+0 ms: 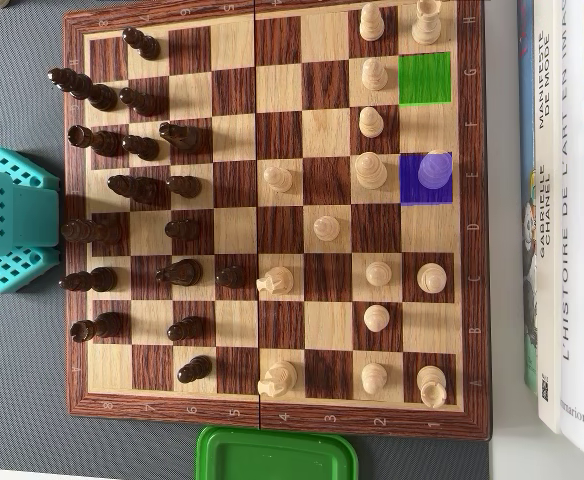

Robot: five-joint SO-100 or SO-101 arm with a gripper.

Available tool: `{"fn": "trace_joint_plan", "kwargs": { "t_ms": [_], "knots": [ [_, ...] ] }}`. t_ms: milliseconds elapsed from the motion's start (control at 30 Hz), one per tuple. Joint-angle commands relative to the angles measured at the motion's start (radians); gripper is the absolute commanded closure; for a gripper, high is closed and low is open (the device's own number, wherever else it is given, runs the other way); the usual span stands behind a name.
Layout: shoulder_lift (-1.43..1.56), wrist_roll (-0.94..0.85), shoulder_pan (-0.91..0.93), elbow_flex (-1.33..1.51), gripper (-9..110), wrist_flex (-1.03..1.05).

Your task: Play chess

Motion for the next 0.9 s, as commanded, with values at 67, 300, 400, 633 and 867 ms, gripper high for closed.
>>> {"fn": "trace_joint_plan", "kwargs": {
  "t_ms": [67, 300, 400, 633, 867],
  "knots": [
    [-0.011, -0.003, 0.005, 0.020, 90, 0.000],
    [-0.011, -0.002, -0.003, 0.020, 90, 0.000],
    [-0.011, -0.005, -0.003, 0.020, 90, 0.000],
    [-0.011, -0.006, 0.006, 0.018, 90, 0.005],
    [-0.011, -0.008, 0.029, -0.023, 90, 0.094]
  ]
}}
